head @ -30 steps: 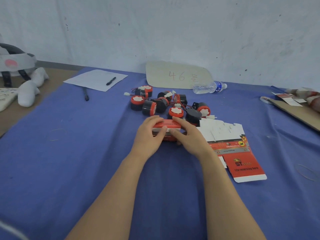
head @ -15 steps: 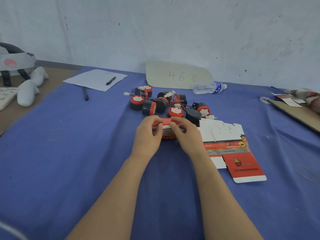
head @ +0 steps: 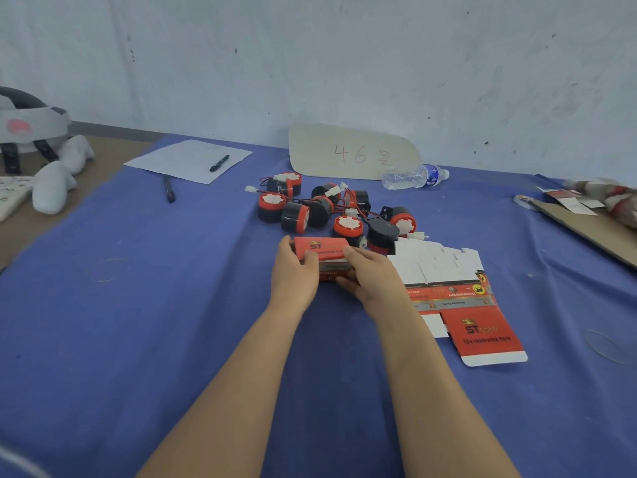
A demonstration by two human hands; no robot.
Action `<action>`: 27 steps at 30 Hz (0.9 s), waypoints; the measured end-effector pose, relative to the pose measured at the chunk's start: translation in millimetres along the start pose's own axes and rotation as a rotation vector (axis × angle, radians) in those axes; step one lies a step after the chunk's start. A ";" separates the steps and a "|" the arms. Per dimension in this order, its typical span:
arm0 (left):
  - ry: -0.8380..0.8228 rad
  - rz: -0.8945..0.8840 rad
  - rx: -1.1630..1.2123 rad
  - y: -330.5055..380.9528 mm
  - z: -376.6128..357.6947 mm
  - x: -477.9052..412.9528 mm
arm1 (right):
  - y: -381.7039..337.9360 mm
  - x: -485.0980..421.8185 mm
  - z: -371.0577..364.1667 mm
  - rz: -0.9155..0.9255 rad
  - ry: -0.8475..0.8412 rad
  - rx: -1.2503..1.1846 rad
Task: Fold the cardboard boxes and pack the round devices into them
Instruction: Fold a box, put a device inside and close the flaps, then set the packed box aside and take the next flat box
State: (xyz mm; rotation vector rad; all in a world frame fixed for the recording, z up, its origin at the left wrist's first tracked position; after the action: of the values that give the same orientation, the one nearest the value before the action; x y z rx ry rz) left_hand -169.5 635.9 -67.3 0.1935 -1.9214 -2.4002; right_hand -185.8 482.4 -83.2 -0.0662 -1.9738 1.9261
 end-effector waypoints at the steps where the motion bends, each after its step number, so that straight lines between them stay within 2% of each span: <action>1: -0.003 0.017 -0.007 -2.4 0.5 -0.9 | 1.7 -0.4 -0.3 -0.023 0.003 -0.017; 6: 0.020 0.037 -0.126 -6.4 -2.1 -3.6 | 4.3 -1.5 -4.7 -0.044 0.056 0.026; 9: 0.027 0.082 -0.141 -8.5 -4.5 -6.0 | -0.5 1.3 -13.9 -0.028 0.062 -0.031; 12: 0.029 0.131 -0.062 -6.3 -4.6 0.9 | -1.8 16.6 -17.7 0.008 0.089 -0.048; 15: 0.028 0.031 0.089 18.0 -5.3 18.0 | -7.8 36.8 -20.6 0.044 0.015 -0.209; 17: 0.014 -0.059 0.266 41.6 -8.7 33.5 | -30.0 50.4 -4.4 0.148 0.035 -0.277; 21: -0.146 -0.170 0.484 104.9 -46.5 78.2 | -82.9 101.0 85.5 0.432 0.340 -0.261; 24: -0.323 -0.236 0.565 171.5 -108.9 130.2 | -103.5 157.0 181.4 0.517 0.605 -0.297; 27: -0.567 -0.249 0.606 229.4 -192.0 207.8 | -112.5 231.6 286.4 0.589 0.883 -0.306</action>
State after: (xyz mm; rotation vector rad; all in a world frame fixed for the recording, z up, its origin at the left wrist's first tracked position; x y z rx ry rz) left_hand -356.3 373.4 102.6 -0.2760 -3.0105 -2.0620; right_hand -460.6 270.6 84.0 -1.4391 -1.6543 1.4197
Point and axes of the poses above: each hand's wrist, its own x-axis away from the middle knuckle, its own z-axis out of the back of the hand, y = z × x, the point moved 10 cm from there along -x, towards the middle knuckle, and after that the axes turned 1 degree about -x, right-handed, at the moved point
